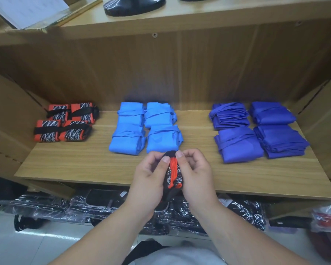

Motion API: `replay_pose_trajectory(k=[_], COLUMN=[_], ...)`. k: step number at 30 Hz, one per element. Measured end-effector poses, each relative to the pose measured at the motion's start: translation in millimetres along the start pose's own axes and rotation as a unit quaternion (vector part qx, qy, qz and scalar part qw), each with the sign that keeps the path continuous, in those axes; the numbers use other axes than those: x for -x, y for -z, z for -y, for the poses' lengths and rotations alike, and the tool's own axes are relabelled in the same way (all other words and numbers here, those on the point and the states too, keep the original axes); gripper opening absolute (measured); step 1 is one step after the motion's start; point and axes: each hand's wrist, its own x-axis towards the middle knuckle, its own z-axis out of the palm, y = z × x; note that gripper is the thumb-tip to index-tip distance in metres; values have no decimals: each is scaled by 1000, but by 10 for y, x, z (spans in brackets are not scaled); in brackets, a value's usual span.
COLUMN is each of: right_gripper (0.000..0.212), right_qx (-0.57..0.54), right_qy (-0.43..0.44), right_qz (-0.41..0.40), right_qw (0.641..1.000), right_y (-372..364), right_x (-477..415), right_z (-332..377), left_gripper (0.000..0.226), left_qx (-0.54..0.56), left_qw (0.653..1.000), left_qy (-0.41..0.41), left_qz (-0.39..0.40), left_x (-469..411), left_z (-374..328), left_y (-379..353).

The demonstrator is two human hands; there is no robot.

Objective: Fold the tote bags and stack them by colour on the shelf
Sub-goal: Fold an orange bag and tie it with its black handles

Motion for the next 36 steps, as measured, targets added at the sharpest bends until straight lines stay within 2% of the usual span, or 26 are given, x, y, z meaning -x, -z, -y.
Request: replay_pose_trajectory(k=[7,14,20,22,25,28,31,34,36], right_gripper=[19,16,16,11,13,15,15,16,16], right_qx=[10,-96,-160,-165,-182,-187,-136,-95,-91], right_qy=[-5,-136,-197,-192,-179,-154,-84,-35,-34], right_qz=[17,62,119,129,115,96,64,52,52], right_qw=[1000,984,960,959,960,965,985,993,994], right_y=[-9,-41,-18,-20,-22,-22,-7,5,13], right_x=[22,17,45,55,63,54,31,21,18], right_z=[8,126,236,259,263,247,202,185,184], left_gripper=[27,29,4,14,11,26,37,38,43], left_qx=[26,73,98,115,91,-7,-82,-26,-26], left_qw=[999,997,994,992,995,999,994,995,998], left_qy=[35,36,42,42,19,-15,13,68,38], left_qz=[-15,14,38,40,34,43,65,75,53], left_x=[-59,-37,-32,-49,-27,4,55,81,57], left_z=[19,-50,-50,-17,-1,33,31,5,48], left_y=[52,119,181,204,158,116,84,39,33])
